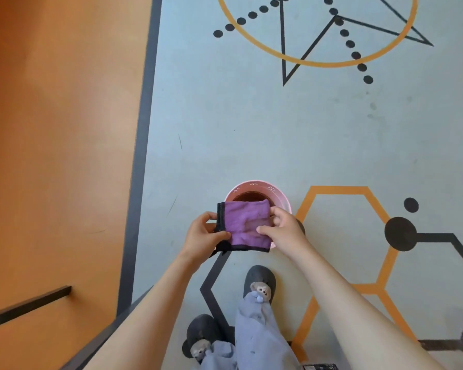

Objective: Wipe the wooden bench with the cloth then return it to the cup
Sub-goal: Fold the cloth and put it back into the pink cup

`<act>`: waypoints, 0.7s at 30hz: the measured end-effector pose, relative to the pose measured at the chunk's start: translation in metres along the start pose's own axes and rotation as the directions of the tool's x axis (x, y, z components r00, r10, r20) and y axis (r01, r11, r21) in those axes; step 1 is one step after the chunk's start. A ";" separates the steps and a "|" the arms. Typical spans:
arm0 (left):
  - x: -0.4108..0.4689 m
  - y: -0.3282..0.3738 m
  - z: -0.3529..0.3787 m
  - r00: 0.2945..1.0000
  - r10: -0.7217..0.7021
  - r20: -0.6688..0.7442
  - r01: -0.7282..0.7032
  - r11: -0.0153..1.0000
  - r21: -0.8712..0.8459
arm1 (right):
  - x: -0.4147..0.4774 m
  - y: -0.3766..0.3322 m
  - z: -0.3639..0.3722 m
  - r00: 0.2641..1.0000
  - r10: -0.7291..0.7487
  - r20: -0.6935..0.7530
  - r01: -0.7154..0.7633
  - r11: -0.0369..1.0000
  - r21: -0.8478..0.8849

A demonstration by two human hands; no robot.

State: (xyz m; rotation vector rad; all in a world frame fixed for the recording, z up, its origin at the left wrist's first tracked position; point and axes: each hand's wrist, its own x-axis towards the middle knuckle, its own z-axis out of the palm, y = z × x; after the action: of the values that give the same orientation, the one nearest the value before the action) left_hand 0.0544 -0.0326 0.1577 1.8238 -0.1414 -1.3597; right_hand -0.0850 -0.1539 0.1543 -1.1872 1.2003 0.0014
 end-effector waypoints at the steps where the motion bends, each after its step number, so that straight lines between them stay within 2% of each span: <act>1: 0.016 -0.015 0.000 1.000 -0.011 0.005 0.011 1.000 0.000 | 0.015 0.013 0.003 1.000 -0.001 -0.001 0.001 1.000 -0.012; 5: 0.070 -0.064 0.004 0.998 -0.047 -0.038 0.045 0.998 -0.043 | 0.071 0.062 0.018 1.000 -0.028 -0.009 0.027 0.997 -0.074; 8: 0.098 -0.083 0.011 0.990 -0.046 -0.130 0.033 0.994 -0.106 | 0.111 0.084 0.031 0.999 -0.045 -0.009 0.044 0.995 -0.093; 13: 0.146 -0.124 0.011 0.966 -0.136 -0.220 0.071 0.957 -0.283 | 0.166 0.107 0.054 0.999 -0.031 0.044 0.035 0.994 -0.103; 18: 0.177 -0.150 0.012 0.964 -0.132 -0.233 0.073 0.967 -0.244 | 0.188 0.130 0.067 0.990 0.078 0.114 -0.068 0.994 -0.087; 21: 0.186 -0.157 0.017 0.965 -0.122 -0.230 0.062 0.966 -0.253 | 0.194 0.135 0.077 0.990 0.104 0.095 -0.099 0.993 -0.063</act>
State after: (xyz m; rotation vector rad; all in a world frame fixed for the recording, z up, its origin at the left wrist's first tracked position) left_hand 0.0577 -0.0395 -0.0863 1.7871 0.2345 -1.1463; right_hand -0.0219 -0.1475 -0.0860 -1.1618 1.1795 0.1702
